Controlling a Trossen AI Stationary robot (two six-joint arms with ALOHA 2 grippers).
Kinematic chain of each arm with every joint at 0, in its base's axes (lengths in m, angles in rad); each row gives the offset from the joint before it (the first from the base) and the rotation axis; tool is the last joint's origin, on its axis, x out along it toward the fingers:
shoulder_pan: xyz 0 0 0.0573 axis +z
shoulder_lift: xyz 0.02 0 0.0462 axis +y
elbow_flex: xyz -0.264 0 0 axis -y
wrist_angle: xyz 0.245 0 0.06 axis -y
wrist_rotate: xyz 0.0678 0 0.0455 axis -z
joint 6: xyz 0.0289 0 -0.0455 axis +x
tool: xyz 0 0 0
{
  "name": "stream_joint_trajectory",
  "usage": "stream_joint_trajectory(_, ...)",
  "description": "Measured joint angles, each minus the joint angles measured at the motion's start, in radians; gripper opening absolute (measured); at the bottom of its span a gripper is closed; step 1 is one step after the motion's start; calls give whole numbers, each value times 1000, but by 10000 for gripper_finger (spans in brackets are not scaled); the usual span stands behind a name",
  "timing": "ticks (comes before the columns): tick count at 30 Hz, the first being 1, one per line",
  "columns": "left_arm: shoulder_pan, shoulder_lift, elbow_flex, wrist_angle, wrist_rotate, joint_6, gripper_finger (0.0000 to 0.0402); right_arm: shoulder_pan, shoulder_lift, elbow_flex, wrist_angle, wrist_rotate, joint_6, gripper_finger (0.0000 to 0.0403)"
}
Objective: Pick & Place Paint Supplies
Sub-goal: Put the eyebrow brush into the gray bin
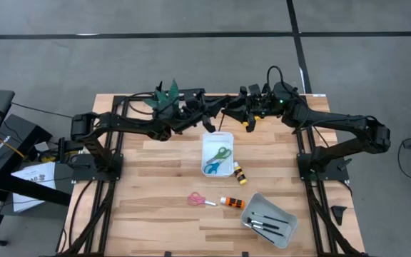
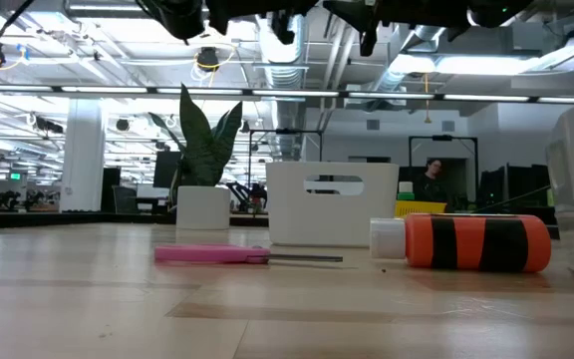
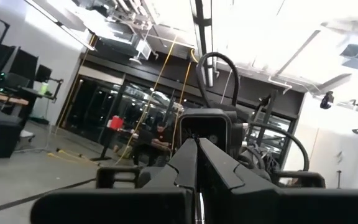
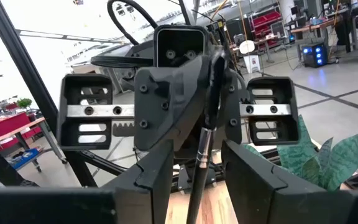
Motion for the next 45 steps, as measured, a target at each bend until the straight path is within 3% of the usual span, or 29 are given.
stream_joint_trajectory(22,5,-18,11,-55,2,30,0,-35,0,0,4,-27,18,130)
stream_joint_trajectory(27,11,-18,11,-55,-6,26,0,-34,0,0,4,-28,18,101)
stream_joint_trajectory(34,11,-18,11,-53,-9,24,0,-35,-1,0,4,-29,3,15)
stream_joint_trajectory(45,11,-18,11,-55,-8,14,2,-34,-1,0,4,-29,-25,7)
